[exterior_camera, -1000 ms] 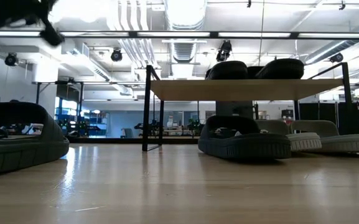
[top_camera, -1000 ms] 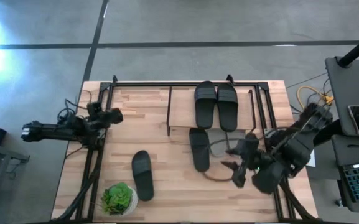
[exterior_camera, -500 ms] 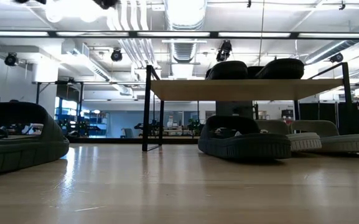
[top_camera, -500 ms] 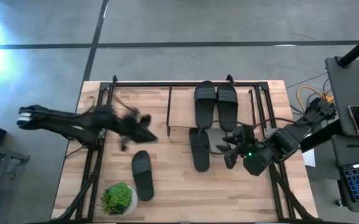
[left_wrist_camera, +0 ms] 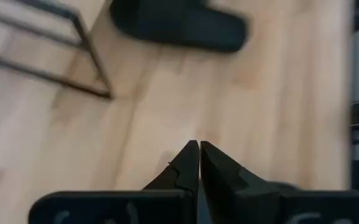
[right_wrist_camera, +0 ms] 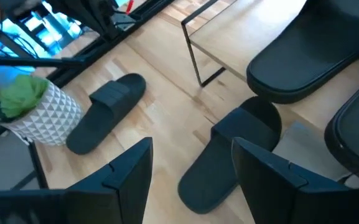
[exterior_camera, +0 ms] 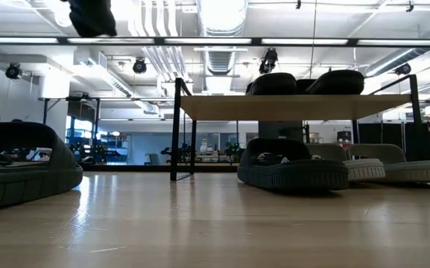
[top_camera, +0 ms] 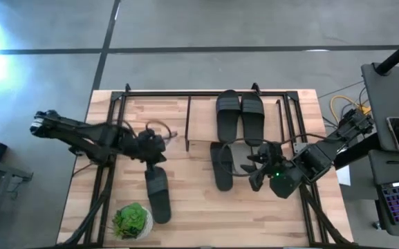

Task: Pick and place slides into the shelf
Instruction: Put the black slide under the shelf

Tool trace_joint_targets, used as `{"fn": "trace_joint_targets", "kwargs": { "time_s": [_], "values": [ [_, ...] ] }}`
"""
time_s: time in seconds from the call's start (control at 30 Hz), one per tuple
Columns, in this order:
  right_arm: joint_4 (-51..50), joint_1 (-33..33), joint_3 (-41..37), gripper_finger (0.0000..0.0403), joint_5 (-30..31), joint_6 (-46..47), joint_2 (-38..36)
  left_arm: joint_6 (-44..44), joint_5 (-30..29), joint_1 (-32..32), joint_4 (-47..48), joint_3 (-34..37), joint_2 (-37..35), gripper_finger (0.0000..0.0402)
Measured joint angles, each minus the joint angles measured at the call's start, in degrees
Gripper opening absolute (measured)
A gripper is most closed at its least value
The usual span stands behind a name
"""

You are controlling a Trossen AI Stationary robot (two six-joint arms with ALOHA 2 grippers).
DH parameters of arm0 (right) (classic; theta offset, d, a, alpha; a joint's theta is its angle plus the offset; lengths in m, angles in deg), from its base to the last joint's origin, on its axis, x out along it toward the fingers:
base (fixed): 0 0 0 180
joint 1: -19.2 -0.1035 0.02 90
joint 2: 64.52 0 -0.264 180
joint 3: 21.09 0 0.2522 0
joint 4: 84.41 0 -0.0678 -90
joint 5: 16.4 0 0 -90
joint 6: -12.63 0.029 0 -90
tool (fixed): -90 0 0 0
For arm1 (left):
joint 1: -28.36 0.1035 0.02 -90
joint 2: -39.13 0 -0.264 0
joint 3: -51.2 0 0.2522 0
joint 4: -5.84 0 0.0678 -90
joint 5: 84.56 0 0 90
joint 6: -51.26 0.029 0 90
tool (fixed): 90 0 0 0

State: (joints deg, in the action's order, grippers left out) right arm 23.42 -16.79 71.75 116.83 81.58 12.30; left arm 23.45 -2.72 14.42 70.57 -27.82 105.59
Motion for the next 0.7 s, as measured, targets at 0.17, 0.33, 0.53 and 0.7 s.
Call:
{"fn": "trace_joint_targets", "kwargs": {
  "time_s": [0.17,0.33,0.53,0.7],
  "values": [
    [-0.23,0.02,-0.27,0.0210,0.01,-2.38,-0.11,-7.17,-10.71,-8.51,5.51,-3.63,4.29,0.0000],
    [-2.12,0.00,-0.32,0.0210,-0.16,-3.41,-0.13,-14.02,-13.66,-15.17,6.21,-5.46,10.90,0.0000],
    [-4.46,0.02,-0.36,0.0210,-2.34,-5.45,-0.15,-18.26,-16.46,-20.96,6.59,-7.81,19.66,0.0000],
    [-4.47,0.02,-0.39,0.0210,-3.30,-8.29,-0.15,-18.61,-12.63,-23.34,6.11,-7.78,25.71,0.0000]
  ]
}}
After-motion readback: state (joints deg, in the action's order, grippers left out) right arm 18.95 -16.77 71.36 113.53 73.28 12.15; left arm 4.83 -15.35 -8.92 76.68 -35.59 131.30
